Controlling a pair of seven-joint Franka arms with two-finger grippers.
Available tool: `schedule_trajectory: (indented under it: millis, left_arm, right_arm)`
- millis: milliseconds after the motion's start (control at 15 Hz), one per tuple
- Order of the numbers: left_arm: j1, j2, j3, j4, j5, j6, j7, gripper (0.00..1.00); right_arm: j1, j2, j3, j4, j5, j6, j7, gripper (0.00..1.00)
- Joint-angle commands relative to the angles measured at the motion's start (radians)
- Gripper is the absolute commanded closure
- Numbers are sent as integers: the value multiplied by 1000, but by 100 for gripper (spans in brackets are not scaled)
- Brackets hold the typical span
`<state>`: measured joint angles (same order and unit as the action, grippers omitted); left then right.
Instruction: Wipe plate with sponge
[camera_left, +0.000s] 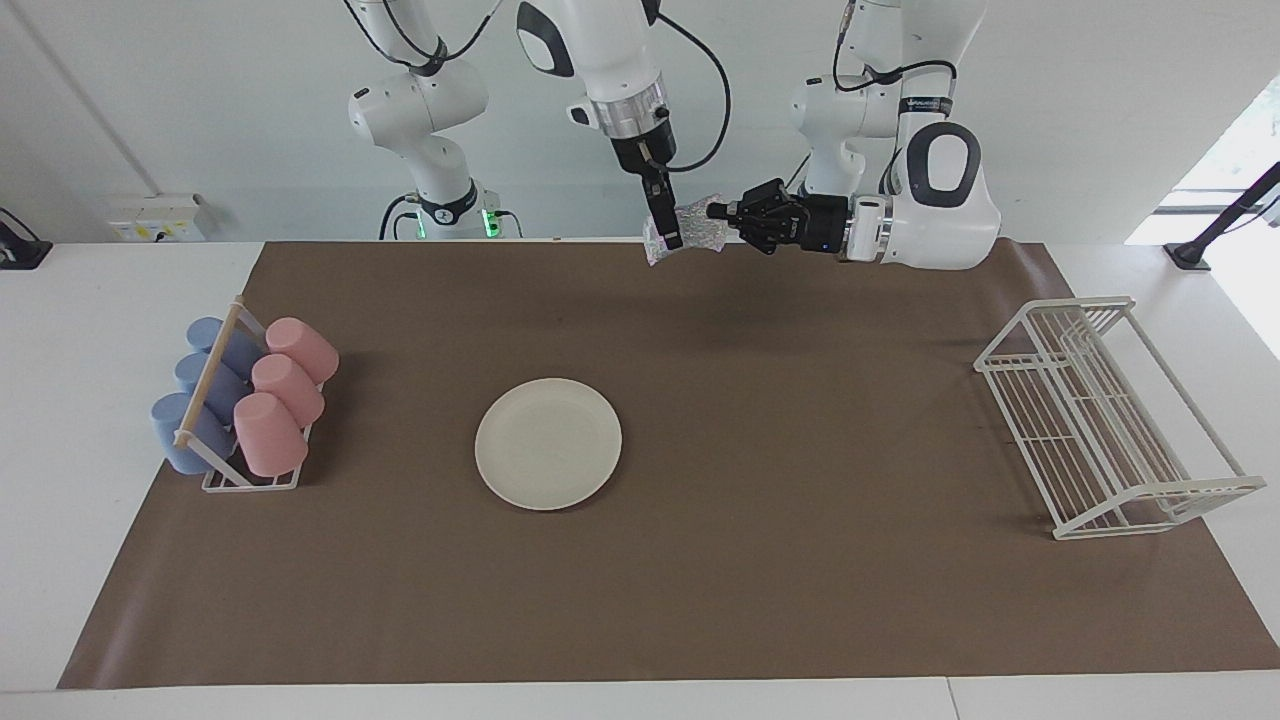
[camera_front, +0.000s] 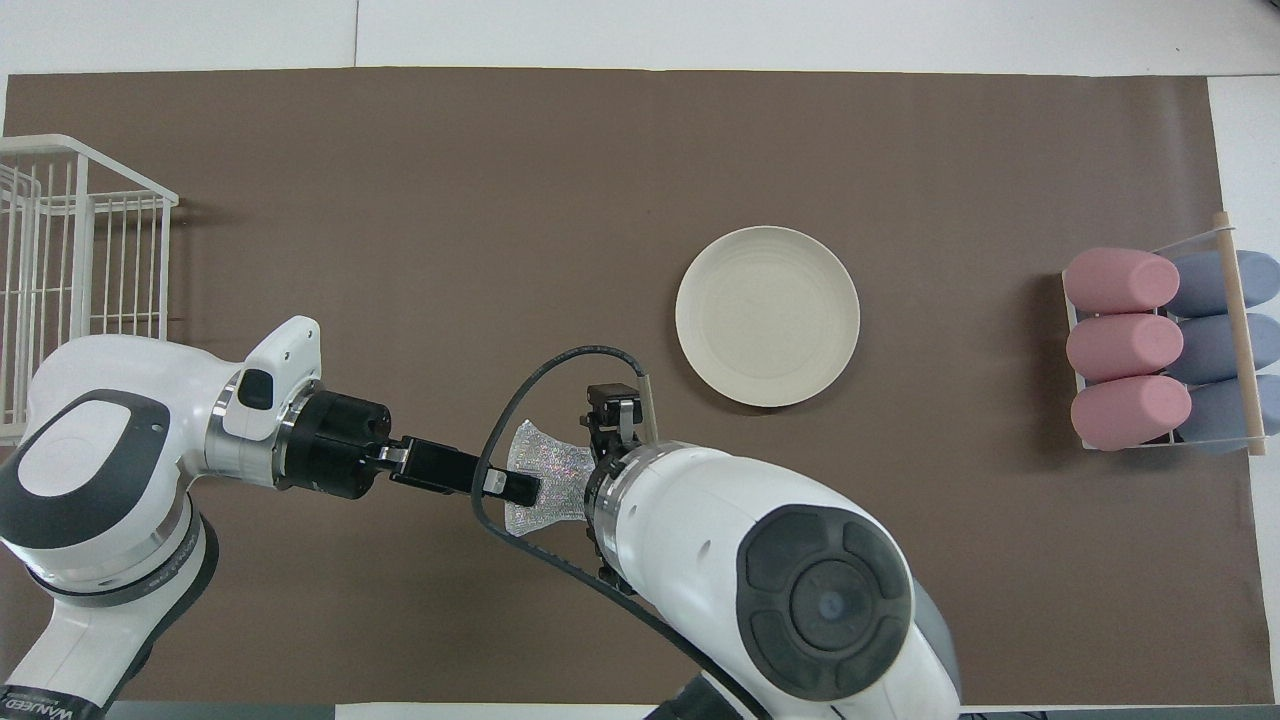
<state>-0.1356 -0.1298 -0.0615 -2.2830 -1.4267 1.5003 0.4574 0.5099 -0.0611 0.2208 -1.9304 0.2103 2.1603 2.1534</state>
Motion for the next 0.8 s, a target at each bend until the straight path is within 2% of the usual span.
schedule_trajectory:
  millis: [0, 333, 533, 733]
  left_arm:
    - [7, 6, 5, 5, -6, -26, 15, 100]
    - [7, 7, 5, 7, -1, -28, 14, 100]
    - [8, 7, 5, 7, -3, -28, 14, 100]
    - [10, 7, 5, 7, -1, -29, 12, 100]
  right_arm:
    - [-20, 1, -4, 22, 14, -37, 5, 0]
    - [-24, -17, -5, 47, 14, -154, 8, 5]
    - [-14, -22, -3, 45, 15, -157, 16, 0]
    - [-13, -25, -3, 44, 15, -155, 17, 0]
